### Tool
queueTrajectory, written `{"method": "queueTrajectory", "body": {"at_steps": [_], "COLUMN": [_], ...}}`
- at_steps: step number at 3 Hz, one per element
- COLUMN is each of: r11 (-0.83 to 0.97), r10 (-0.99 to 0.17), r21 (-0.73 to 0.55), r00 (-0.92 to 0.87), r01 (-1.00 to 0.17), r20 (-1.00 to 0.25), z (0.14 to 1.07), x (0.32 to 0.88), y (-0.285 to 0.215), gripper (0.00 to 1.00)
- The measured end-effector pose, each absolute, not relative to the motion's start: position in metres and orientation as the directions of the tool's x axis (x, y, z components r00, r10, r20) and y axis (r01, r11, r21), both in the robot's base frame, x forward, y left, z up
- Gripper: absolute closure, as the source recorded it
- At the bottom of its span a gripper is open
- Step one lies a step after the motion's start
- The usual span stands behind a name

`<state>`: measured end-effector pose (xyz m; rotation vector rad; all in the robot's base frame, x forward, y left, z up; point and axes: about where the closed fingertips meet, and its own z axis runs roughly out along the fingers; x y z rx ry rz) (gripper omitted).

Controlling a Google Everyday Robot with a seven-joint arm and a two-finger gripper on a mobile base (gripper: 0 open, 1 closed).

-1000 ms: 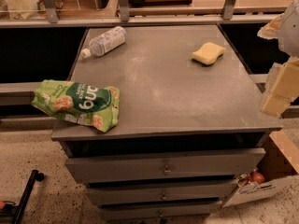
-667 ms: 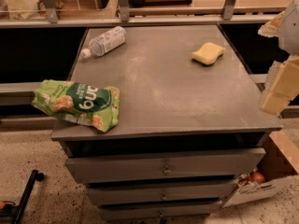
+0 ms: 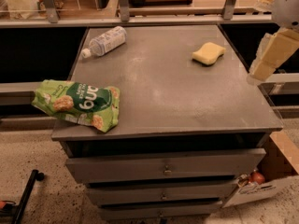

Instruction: Move sponge near green rice chip bag

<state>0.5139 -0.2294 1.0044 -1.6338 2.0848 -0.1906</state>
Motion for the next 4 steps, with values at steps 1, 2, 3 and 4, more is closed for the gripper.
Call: {"method": "queueTrajectory", "body": {"at_steps": [1,2,3,4], "r11": [0.293,0.349,0.407,0.463], "r10": [-0.929,-0.886,-0.832,-0.793], "r21": [-0.414,-0.408,-0.392,-0.371], "r00": [-0.154,-0.155,-0.158,-0.189], "r01": [-0.862,-0.844,-0.825,-0.805], "r20": [-0.337,-0.436,-0.531,-0.579], "z": [1.006,1.003,0.997,0.983], "x": [0.554,0.587,0.621,0.656], "y": [-0.234,-0.243,-0.241,-0.236], "gripper": [0.00,0.00,0.00,0.00]}}
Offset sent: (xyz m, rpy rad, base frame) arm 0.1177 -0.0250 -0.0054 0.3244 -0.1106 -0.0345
